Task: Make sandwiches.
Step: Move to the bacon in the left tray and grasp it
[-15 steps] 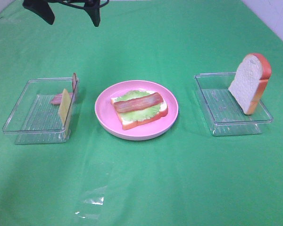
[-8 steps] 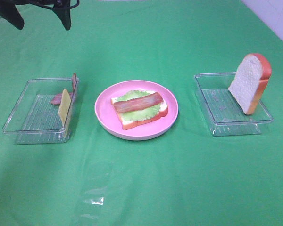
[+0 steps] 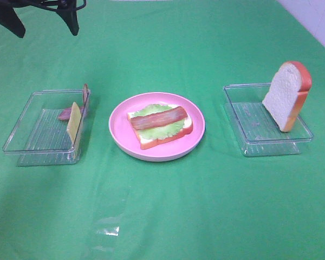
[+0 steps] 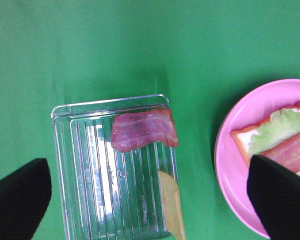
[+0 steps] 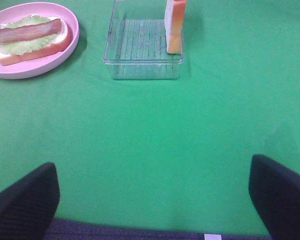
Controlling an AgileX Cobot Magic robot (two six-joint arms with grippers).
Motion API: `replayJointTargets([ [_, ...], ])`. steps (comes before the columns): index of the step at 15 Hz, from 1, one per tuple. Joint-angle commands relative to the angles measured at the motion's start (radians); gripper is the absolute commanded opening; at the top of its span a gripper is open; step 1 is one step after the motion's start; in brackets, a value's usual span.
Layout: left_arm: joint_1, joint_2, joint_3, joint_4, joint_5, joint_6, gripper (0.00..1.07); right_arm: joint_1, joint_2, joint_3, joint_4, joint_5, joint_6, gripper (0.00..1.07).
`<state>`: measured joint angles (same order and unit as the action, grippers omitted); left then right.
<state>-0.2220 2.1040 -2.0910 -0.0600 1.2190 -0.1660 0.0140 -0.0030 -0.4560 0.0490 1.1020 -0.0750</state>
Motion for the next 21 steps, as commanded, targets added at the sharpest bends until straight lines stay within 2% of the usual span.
replayJointTargets([
  [1, -0.002, 0.046, 0.004, -0.040, 0.078, -0.005, 0.98, -0.001, -0.032, 0.003, 0.002, -0.004, -0.006, 0.98],
  [5, -0.004, 0.131, 0.004, -0.092, 0.060, -0.005, 0.98, -0.001, -0.032, 0.003, 0.002, -0.004, -0.006, 0.98],
  [10, -0.004, 0.201, 0.004, -0.099, 0.007, -0.005, 0.98, -0.001, -0.032, 0.003, 0.002, -0.004, -0.006, 0.98],
  [12, -0.004, 0.225, 0.004, -0.098, -0.026, -0.023, 0.98, -0.001, -0.032, 0.003, 0.002, -0.004, -0.006, 0.98],
  [16, -0.004, 0.263, 0.004, -0.078, -0.063, -0.101, 0.98, -0.001, -0.032, 0.003, 0.002, -0.004, -0.006, 0.98],
  [21, -0.004, 0.271, 0.004, -0.078, -0.071, -0.111, 0.98, -0.001, -0.032, 0.003, 0.002, -0.004, -0.006, 0.98],
])
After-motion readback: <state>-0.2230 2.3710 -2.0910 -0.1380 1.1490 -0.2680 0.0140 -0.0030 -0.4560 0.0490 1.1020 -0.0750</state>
